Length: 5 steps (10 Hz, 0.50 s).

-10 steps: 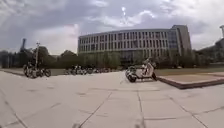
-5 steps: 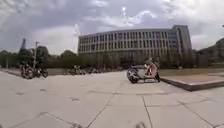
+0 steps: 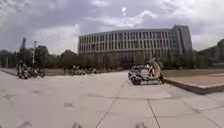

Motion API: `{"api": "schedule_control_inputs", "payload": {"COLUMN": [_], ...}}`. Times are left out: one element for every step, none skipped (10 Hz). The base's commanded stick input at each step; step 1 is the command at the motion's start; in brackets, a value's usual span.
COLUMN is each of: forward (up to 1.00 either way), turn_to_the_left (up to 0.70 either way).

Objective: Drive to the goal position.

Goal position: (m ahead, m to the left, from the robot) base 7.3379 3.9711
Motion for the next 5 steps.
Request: {"api": "schedule_control_inputs", "payload": {"forward": [0.7, 0.7, 0.7, 0.7, 0.7], "turn_to_the_left": [0.0, 0.0, 0.0, 0.0, 0.0]}}
